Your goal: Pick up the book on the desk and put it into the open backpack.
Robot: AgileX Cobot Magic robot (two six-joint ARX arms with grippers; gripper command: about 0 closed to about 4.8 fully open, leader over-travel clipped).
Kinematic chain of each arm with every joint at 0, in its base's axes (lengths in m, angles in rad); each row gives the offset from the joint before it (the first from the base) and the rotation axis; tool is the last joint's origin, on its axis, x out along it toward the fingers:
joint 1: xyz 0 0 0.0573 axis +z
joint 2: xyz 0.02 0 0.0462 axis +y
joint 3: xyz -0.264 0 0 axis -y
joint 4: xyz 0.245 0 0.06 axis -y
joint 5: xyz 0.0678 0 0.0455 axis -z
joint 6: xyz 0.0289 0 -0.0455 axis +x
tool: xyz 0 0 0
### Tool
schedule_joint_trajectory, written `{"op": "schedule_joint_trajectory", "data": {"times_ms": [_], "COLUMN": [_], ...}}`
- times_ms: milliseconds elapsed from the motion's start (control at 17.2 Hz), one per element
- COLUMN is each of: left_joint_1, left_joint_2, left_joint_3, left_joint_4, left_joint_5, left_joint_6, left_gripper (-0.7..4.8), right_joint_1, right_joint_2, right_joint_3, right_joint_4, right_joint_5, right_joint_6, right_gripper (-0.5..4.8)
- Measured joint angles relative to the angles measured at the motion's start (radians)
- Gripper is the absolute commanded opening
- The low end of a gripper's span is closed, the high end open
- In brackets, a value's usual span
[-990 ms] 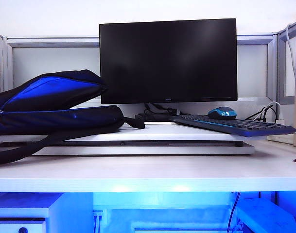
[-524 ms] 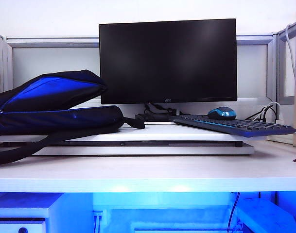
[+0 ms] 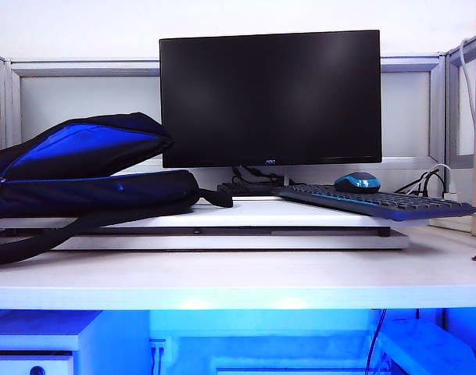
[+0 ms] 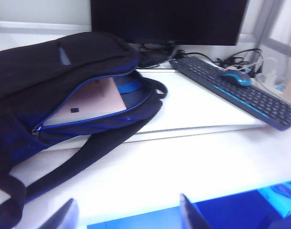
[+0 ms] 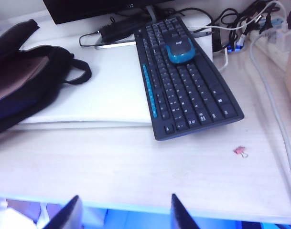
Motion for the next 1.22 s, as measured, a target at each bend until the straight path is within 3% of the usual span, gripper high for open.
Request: {"op": "schedule_joint_trajectory", "data": {"times_ms": [58,291,582,873,1223], "left_joint_1": [0.000,0.000,0.000,0.000,0.000], "left_joint_2": [0.000,0.000,0.000,0.000,0.000], "left_joint_3": [-0.001,-0.053,-0.164,-0.328,-0.409], "left_joint_4": [-0.007,0.017,0.131,0.261,0.286], "left_joint_5": [-0.046,-0.101,-0.147,-0.165,-0.164], "left_joint_6": [-0.056,-0.097,-0.195,-0.201,-0.158], "left_gripper": [2.77,2.76,2.71,2.67,2.65], "right_joint_1": [0.000,0.000,0.000,0.002,0.002], "right_joint_2": [-0.103,-0.306,-0.302,-0.302,-0.302], "right_joint_3": [-0.061,-0.175,-0.226,-0.342,-0.458], "right_joint_4": [0.003,0.013,0.011,0.085,0.118], "right_joint_5": [0.019,0.045,0.050,0.065,0.071], "right_joint_6": [0.015,0.053,0.093,0.094,0.085], "right_gripper": [2.10,2.09,2.09,2.04,1.99]}}
